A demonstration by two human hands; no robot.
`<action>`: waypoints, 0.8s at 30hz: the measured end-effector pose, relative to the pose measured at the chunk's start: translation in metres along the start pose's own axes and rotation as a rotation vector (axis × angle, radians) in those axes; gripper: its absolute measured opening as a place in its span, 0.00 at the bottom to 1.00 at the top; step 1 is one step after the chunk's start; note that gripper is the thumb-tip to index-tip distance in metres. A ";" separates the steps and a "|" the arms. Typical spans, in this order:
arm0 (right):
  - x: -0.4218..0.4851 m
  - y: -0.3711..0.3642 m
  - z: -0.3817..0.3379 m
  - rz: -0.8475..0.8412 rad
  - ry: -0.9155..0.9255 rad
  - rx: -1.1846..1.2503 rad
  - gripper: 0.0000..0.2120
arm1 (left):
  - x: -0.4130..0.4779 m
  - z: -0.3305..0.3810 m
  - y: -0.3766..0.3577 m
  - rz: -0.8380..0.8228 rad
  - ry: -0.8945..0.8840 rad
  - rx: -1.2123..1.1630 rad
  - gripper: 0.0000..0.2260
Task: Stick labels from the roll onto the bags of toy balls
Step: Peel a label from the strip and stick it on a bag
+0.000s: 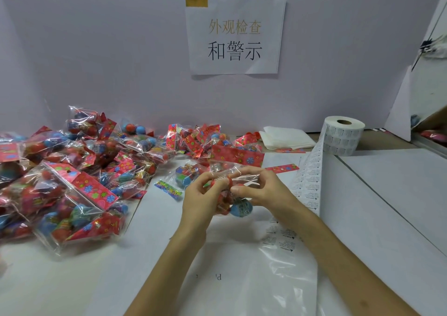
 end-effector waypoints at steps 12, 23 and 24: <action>-0.005 -0.010 -0.009 -0.032 0.098 -0.071 0.11 | 0.000 0.006 0.003 0.018 -0.043 0.029 0.13; -0.004 -0.005 -0.009 0.025 0.113 -0.047 0.06 | 0.000 0.003 0.007 0.073 -0.015 0.028 0.12; -0.003 -0.003 -0.010 0.047 0.114 -0.055 0.06 | 0.000 0.004 0.007 0.076 -0.025 0.031 0.13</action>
Point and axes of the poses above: each hand's wrist, its own x-axis towards the middle knuckle, its own y-axis out of the back of the hand, z = x × y, the point moved 10 cm from there along x, towards the middle knuckle, and after that the axes turned 12 degrees about z, right-handed, at the moved point
